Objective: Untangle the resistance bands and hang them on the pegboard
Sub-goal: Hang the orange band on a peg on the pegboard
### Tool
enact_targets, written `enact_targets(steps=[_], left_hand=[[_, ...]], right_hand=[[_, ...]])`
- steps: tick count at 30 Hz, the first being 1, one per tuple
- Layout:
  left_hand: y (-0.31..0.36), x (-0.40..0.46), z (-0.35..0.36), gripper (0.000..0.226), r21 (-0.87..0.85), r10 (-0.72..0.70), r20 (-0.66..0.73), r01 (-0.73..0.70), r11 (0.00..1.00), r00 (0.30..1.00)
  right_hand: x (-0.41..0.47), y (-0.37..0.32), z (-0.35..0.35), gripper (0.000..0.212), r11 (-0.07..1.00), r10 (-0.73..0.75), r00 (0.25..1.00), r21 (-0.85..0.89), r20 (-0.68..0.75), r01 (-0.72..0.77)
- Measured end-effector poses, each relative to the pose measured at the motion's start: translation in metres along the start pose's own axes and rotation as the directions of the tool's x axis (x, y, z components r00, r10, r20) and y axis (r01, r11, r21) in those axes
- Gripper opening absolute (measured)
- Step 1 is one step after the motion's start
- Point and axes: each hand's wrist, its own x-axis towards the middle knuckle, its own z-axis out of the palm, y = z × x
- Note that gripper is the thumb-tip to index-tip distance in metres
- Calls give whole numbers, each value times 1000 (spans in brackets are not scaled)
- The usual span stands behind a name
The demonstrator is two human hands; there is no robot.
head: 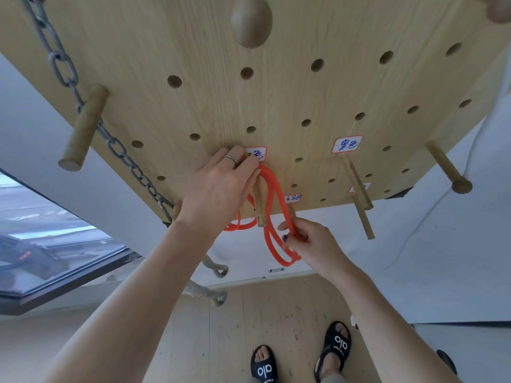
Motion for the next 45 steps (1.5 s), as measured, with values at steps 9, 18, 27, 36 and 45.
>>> enact_targets(steps=[9, 18, 27, 36, 45], left_hand=[[0, 0, 1, 25, 18, 22, -6, -22, 1000, 1000], [4, -3, 4, 20, 89, 5, -51, -1, 996, 999], [5, -3, 2, 20, 60, -25, -61, 28, 998, 998], [4, 2, 6, 15, -56, -111, -112, 105, 993, 987], [-1, -15, 13, 11, -85, -151, -113, 142, 986, 982]], right_hand=[[1, -7, 11, 20, 998, 25, 1000, -63, -18, -26], [43, -20, 25, 16, 900, -35, 977, -431, -209, -60], [48, -30, 25, 40, 889, -81, 925, -447, -372, -102], [27, -70, 24, 29, 892, -451, 744, -223, -494, 393], [44, -64, 28, 19, 830, -558, 647, -345, -519, 439]])
